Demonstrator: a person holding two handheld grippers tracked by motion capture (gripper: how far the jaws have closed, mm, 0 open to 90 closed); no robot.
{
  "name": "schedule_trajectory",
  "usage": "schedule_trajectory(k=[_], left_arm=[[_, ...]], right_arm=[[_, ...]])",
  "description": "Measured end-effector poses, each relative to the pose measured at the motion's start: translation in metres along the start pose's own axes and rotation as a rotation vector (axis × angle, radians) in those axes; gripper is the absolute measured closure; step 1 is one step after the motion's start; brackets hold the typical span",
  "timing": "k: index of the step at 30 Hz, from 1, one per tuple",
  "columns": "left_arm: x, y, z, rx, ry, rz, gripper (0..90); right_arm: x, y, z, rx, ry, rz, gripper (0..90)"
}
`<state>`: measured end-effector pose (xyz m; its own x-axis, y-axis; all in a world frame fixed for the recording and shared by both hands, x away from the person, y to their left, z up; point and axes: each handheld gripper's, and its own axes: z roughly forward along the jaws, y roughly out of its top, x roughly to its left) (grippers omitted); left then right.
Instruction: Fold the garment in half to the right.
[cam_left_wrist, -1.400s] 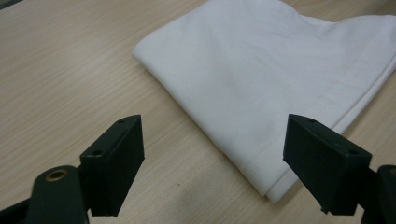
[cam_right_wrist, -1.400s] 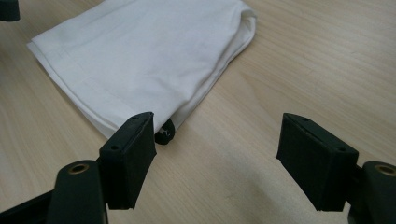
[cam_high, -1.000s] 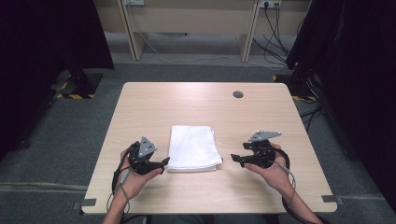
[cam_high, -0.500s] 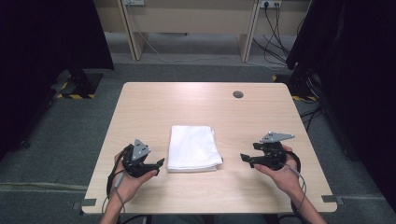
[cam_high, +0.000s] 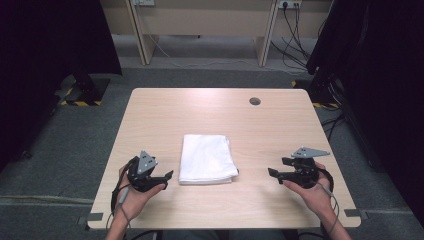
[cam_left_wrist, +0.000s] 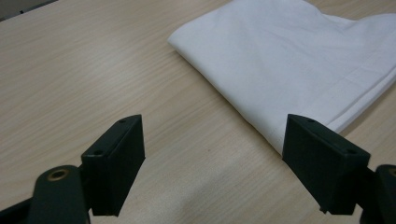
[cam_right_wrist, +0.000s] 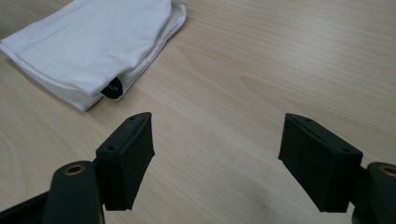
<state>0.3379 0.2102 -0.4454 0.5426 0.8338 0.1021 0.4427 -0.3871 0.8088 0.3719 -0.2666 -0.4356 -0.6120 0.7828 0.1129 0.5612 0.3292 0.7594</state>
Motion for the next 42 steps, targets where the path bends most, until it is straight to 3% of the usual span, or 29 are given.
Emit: schedule_trajectory(k=[14, 42], left_arm=[[0.006, -0.009, -0.008, -0.023, 0.021, -0.036, 20.3], [0.02, -0.026, -0.01, -0.012, 0.056, -0.07, 20.3]], right_arm=[[-0.012, -0.013, -0.009, -0.012, -0.03, 0.038, 26.1], [-0.037, -0.041, -0.023, -0.02, -0.091, 0.107, 25.7]])
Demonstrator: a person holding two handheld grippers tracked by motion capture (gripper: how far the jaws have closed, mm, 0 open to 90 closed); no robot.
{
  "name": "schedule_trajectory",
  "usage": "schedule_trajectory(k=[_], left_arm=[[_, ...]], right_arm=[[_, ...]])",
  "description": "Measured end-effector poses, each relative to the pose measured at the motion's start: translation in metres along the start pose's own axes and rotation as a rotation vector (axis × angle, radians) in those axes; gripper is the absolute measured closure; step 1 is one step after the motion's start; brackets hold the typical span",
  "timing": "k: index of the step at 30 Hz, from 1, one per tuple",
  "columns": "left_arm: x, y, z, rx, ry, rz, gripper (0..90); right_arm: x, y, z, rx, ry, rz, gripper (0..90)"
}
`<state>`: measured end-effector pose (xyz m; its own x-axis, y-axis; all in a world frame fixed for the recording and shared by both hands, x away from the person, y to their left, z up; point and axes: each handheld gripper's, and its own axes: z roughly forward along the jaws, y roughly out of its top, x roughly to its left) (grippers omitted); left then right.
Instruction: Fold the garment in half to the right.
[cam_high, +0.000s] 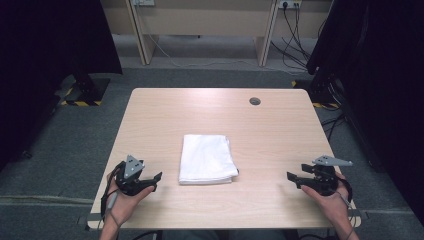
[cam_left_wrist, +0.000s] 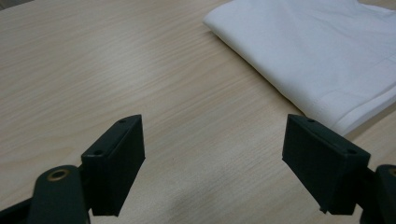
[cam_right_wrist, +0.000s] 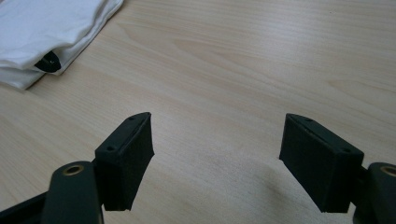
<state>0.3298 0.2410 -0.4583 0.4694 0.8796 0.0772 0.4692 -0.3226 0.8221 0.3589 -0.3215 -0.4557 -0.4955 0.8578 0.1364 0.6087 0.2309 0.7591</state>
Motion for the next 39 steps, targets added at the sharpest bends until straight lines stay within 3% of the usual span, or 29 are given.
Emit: schedule_trajectory(k=[39], left_arm=[[0.013, -0.015, 0.003, 0.012, 0.029, -0.037, 20.3]], right_arm=[[-0.025, -0.02, 0.0, 0.005, -0.062, 0.068, 25.4]])
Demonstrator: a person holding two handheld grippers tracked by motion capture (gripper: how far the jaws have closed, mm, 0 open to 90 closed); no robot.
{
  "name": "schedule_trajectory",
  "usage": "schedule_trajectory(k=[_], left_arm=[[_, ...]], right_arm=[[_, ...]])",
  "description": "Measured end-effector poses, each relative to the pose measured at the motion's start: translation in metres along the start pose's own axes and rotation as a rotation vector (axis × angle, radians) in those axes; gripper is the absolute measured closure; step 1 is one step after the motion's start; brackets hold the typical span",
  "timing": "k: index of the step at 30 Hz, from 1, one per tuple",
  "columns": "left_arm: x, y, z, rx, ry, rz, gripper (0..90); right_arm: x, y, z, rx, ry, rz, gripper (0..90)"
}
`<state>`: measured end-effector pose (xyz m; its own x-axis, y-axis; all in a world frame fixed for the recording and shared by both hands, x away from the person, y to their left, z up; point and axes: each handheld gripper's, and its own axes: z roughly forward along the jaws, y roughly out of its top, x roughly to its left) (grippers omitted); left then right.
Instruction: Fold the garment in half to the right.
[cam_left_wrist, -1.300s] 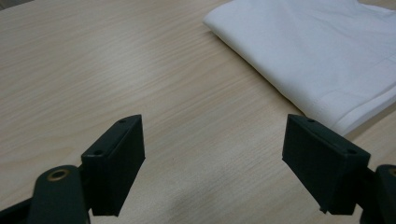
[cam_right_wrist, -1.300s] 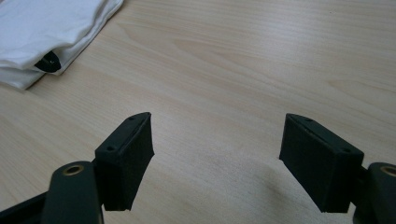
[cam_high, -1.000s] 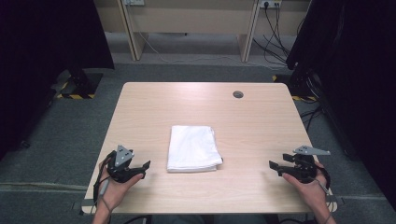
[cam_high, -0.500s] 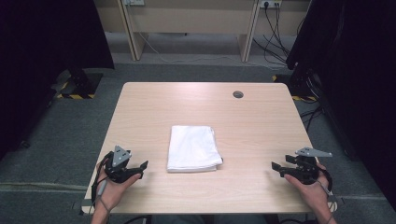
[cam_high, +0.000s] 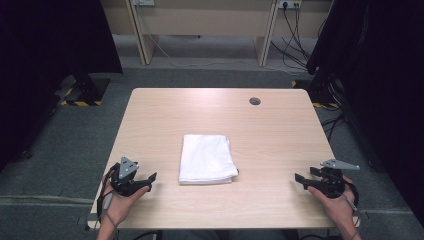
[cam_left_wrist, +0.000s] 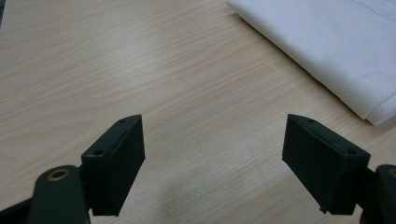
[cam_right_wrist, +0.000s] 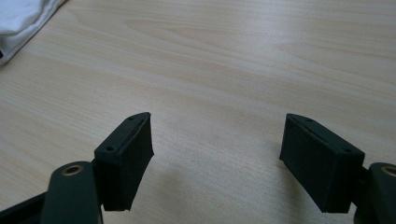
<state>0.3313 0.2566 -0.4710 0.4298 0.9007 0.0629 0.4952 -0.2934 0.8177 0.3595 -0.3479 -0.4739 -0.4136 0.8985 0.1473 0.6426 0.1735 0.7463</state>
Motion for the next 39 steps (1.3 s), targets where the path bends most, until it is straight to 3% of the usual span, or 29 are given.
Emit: schedule_trajectory(k=[22, 33, 39], left_arm=[[0.002, -0.003, 0.002, -0.003, 0.01, -0.007, 20.3], [0.001, -0.014, 0.01, 0.009, -0.004, -0.022, 20.2], [0.0, -0.014, 0.01, 0.008, 0.011, -0.011, 20.0]], right_arm=[[-0.009, -0.003, 0.0, -0.023, -0.037, 0.018, 25.1], [-0.01, -0.003, 0.001, -0.021, -0.048, 0.04, 24.4], [-0.01, -0.003, 0.0, -0.023, -0.052, 0.041, 24.3]])
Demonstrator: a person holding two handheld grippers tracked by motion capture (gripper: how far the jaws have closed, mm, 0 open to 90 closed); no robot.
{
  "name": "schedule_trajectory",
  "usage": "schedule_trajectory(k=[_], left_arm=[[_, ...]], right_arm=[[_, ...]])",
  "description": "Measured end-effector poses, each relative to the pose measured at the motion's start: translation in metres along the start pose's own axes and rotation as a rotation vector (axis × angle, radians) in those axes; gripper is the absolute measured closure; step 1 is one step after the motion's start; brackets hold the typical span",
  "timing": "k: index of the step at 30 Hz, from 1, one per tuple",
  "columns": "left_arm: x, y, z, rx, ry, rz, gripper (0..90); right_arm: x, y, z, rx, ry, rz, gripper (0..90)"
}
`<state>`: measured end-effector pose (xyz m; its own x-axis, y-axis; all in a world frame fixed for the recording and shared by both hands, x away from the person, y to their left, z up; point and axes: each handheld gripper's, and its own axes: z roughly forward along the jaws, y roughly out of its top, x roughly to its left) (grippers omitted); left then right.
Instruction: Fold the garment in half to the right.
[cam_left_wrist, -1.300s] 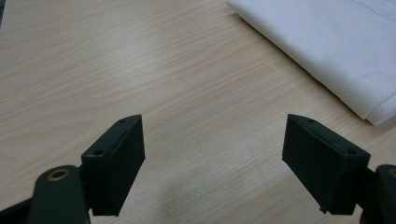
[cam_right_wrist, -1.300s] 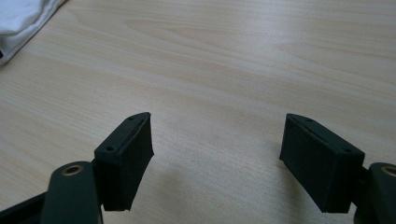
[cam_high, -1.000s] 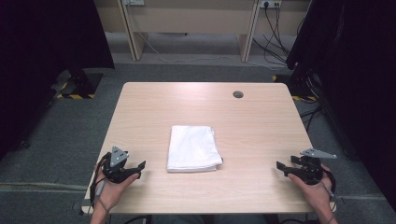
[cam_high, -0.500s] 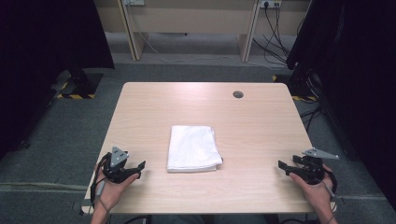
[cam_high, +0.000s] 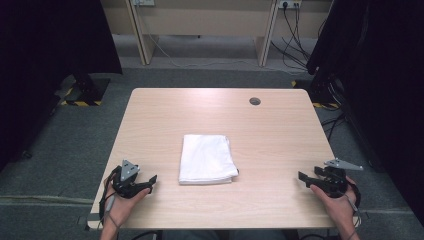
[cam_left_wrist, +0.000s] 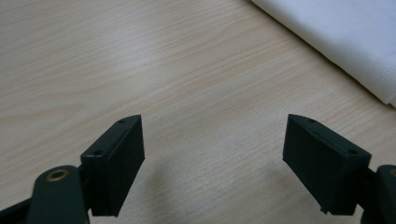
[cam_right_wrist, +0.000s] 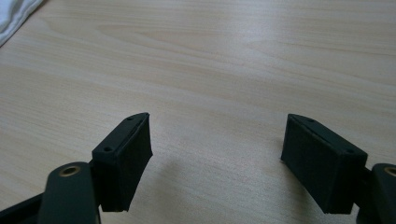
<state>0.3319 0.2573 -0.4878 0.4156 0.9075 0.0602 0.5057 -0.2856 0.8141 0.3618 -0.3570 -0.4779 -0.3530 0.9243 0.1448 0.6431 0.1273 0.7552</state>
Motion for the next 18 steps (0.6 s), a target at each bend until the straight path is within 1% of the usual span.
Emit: schedule_trajectory(k=[3, 6, 18], left_arm=[[-0.0007, -0.0001, -0.0001, -0.003, 0.004, 0.004, 20.0], [0.0, -0.0002, -0.0005, -0.005, 0.004, -0.001, 20.0], [-0.0006, -0.0004, -0.0008, -0.007, 0.008, 0.002, 19.9]], right_arm=[[-0.0005, -0.0003, -0.0006, -0.007, 0.001, 0.007, 24.3], [-0.0011, -0.0002, -0.0006, -0.006, 0.003, 0.011, 24.2], [-0.0017, -0.0002, -0.0006, -0.006, 0.007, 0.014, 23.9]])
